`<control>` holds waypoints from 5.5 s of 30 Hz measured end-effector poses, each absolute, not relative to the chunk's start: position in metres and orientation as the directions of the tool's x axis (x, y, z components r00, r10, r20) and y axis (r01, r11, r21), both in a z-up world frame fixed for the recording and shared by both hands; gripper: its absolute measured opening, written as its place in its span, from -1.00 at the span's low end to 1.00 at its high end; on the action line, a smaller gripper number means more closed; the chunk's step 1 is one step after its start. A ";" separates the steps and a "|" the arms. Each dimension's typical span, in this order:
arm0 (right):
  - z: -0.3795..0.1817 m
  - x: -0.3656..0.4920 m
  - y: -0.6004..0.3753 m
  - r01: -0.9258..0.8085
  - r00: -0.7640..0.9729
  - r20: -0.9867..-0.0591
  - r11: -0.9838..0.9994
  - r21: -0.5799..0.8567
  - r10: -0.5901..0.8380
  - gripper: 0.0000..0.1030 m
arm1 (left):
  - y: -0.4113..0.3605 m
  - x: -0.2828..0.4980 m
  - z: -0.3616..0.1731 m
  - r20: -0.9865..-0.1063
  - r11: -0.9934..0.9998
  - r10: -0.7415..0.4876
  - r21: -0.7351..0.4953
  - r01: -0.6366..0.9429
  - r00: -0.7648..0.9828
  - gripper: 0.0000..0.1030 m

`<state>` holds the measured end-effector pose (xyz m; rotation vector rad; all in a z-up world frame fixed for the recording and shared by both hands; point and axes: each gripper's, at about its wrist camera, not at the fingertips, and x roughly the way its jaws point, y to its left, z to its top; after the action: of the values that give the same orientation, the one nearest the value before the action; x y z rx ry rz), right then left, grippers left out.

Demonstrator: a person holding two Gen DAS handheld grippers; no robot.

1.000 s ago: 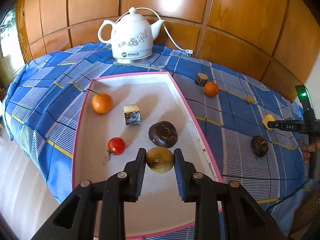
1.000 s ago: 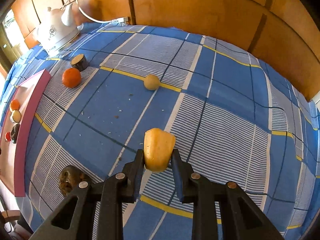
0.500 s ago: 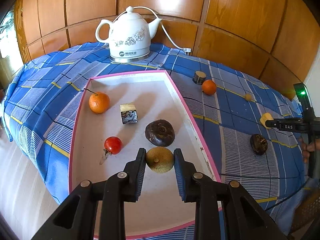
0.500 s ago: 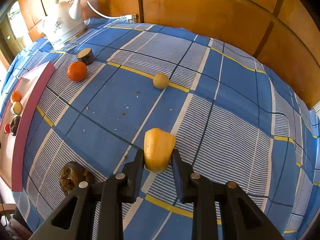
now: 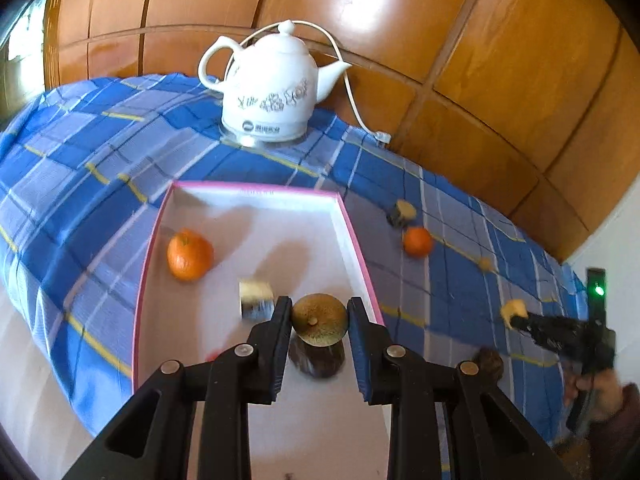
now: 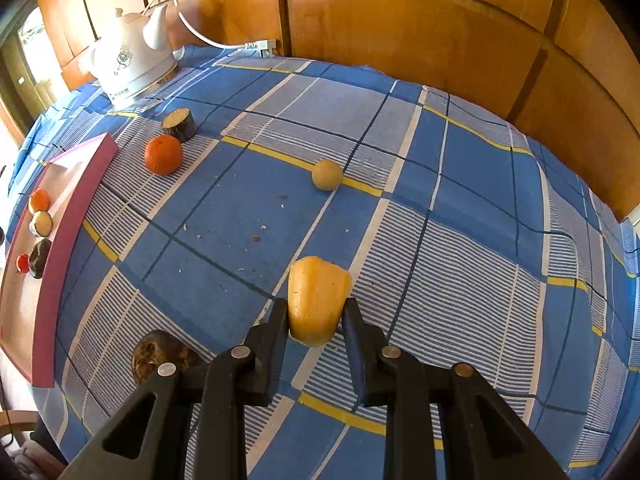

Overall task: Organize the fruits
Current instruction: 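Lower the round tan fruit into the tray and open the left tool, then lift the open left tool out of the tray and hold it above, then carry the yellow chunk into the tray with the right tool and release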

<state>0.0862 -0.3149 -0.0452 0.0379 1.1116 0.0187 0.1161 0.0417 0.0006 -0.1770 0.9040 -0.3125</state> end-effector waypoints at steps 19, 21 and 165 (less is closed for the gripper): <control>-0.036 0.087 -0.317 0.008 0.464 -0.885 0.998 0.058 0.048 -0.47 | 0.017 0.160 -0.033 -0.784 0.978 -0.194 -0.109 0.176 0.590 0.17; -0.036 0.087 -0.317 0.013 0.464 -0.885 0.998 0.054 0.042 -0.47 | 0.021 0.148 -0.026 -0.761 0.984 -0.171 -0.095 0.154 0.625 0.35; -0.023 0.055 -0.059 -0.495 0.408 -0.839 0.860 0.128 0.360 -0.47 | 0.098 0.042 -0.007 -0.679 0.991 -0.043 -0.123 -0.056 0.733 0.99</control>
<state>0.0550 -0.0591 -0.0231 -0.1486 1.0174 0.5408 0.0421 0.0982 -0.0069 -0.1381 0.7482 0.0073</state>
